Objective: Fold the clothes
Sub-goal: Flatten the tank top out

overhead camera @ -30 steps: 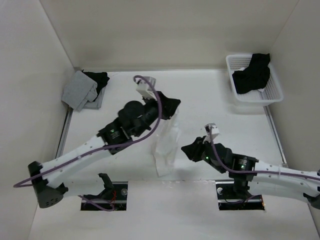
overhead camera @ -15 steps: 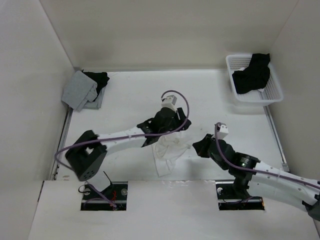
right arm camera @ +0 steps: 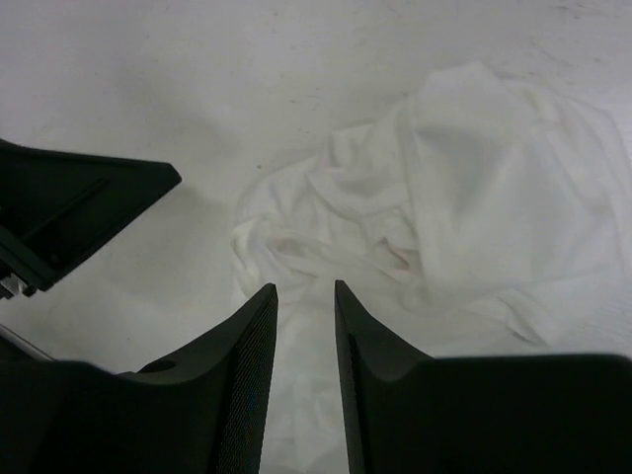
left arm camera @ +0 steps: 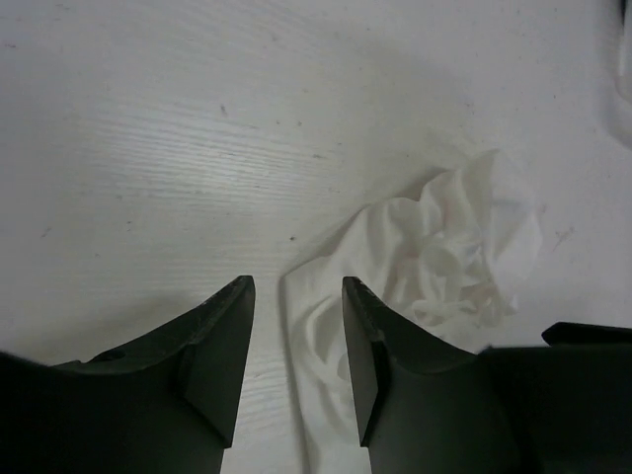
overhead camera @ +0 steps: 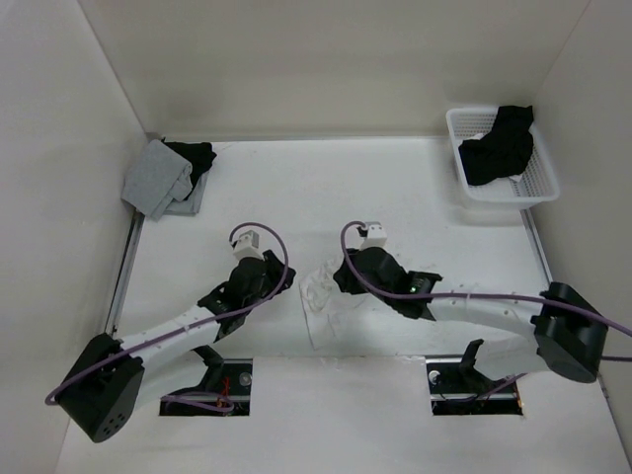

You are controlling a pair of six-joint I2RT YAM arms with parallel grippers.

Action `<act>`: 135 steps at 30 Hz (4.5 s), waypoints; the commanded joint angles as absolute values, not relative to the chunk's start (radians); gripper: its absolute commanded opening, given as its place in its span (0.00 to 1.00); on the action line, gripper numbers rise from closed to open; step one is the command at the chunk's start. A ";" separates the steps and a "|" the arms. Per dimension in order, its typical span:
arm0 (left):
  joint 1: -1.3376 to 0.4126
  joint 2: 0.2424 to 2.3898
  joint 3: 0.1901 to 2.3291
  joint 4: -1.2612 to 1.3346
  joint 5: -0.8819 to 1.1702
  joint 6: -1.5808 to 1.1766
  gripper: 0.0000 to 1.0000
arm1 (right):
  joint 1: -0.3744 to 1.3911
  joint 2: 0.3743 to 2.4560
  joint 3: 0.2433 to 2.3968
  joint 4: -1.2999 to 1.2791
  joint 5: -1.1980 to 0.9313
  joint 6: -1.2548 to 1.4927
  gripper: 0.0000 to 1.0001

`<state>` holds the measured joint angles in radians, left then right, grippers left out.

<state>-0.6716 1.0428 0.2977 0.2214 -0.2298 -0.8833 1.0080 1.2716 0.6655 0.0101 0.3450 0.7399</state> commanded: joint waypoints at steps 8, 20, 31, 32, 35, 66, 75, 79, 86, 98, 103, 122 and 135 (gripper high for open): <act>-0.608 0.801 0.193 0.124 -0.143 -0.908 0.32 | 1.018 1.558 0.914 -0.017 0.248 0.583 0.42; -0.656 0.845 0.209 0.127 -0.075 -0.887 0.31 | 1.021 1.637 0.942 -0.084 0.219 0.574 0.21; -0.745 0.976 0.294 0.169 -0.103 -0.876 0.37 | 1.021 1.574 0.908 -0.074 0.209 0.577 0.21; -0.745 0.991 0.305 0.178 -0.103 -0.876 0.37 | 1.021 1.581 0.910 -0.072 0.203 0.571 0.26; -0.754 1.060 0.337 0.182 -0.117 -0.871 0.35 | 1.021 1.592 0.911 -0.078 0.209 0.564 0.25; -0.774 1.035 0.353 0.035 -0.215 -0.882 0.08 | 0.967 1.644 0.986 -0.117 0.138 0.448 0.36; -0.760 1.034 0.318 0.055 -0.206 -0.893 0.08 | 0.964 1.709 1.025 -0.204 0.114 0.439 0.32; -0.759 1.016 0.314 0.055 -0.204 -0.888 0.08 | 0.964 1.749 1.043 -0.218 0.097 0.433 0.32; -0.751 0.990 0.331 0.048 -0.201 -0.884 0.08 | 0.964 1.603 1.000 -0.141 0.181 0.460 0.07; -0.735 0.689 0.702 -0.167 -0.310 -0.709 0.04 | 1.031 0.987 0.936 -0.087 0.412 0.477 0.00; -0.794 0.615 0.986 -0.206 -0.446 -0.579 0.03 | 1.136 0.812 1.132 -0.133 0.517 0.368 0.00; -0.832 0.618 1.290 -0.104 -0.523 -0.448 0.02 | 1.586 0.936 1.525 0.032 0.896 -0.074 0.00; -0.532 1.009 0.893 0.110 -0.481 -0.600 0.03 | 0.664 1.154 1.173 -0.043 0.110 0.509 0.01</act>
